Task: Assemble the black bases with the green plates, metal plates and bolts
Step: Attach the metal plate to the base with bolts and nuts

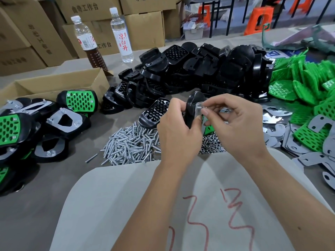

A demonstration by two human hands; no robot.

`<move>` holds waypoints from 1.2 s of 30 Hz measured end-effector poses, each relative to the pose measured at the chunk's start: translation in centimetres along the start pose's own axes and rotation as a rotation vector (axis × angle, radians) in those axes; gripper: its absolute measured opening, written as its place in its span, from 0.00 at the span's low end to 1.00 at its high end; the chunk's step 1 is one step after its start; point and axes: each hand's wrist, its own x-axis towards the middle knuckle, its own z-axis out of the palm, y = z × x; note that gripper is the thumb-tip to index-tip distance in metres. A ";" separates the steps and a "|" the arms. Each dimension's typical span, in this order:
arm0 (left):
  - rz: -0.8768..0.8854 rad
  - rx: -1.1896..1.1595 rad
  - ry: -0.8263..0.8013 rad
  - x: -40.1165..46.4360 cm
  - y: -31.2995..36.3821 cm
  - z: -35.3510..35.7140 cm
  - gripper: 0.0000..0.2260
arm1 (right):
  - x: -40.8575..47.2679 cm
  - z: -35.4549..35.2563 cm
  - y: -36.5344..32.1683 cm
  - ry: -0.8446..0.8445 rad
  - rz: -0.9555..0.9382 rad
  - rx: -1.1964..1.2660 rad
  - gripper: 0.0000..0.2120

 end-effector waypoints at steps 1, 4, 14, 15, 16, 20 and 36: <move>0.006 0.006 0.000 0.0 -0.1 0.0 0.11 | 0.0 0.0 0.0 -0.002 -0.006 -0.005 0.05; 0.006 0.019 0.005 -0.1 0.0 0.1 0.11 | 0.0 0.2 0.0 -0.010 -0.019 -0.034 0.05; 0.001 0.011 0.007 -0.1 -0.1 0.0 0.11 | 0.0 0.6 0.7 0.045 -0.053 -0.114 0.02; -0.002 0.008 0.008 -0.2 0.0 0.0 0.12 | -0.1 0.7 0.6 0.048 -0.056 -0.119 0.02; -0.006 0.004 0.008 -0.2 0.1 0.0 0.12 | -0.1 0.7 0.6 0.048 -0.058 -0.121 0.02; -0.058 -0.095 -0.052 0.0 0.0 -0.2 0.11 | 0.0 0.3 0.5 0.013 -0.075 -0.091 0.03; -0.178 -0.241 -0.237 0.6 -0.5 -1.1 0.08 | 0.2 0.0 0.9 -0.013 -0.035 -0.092 0.03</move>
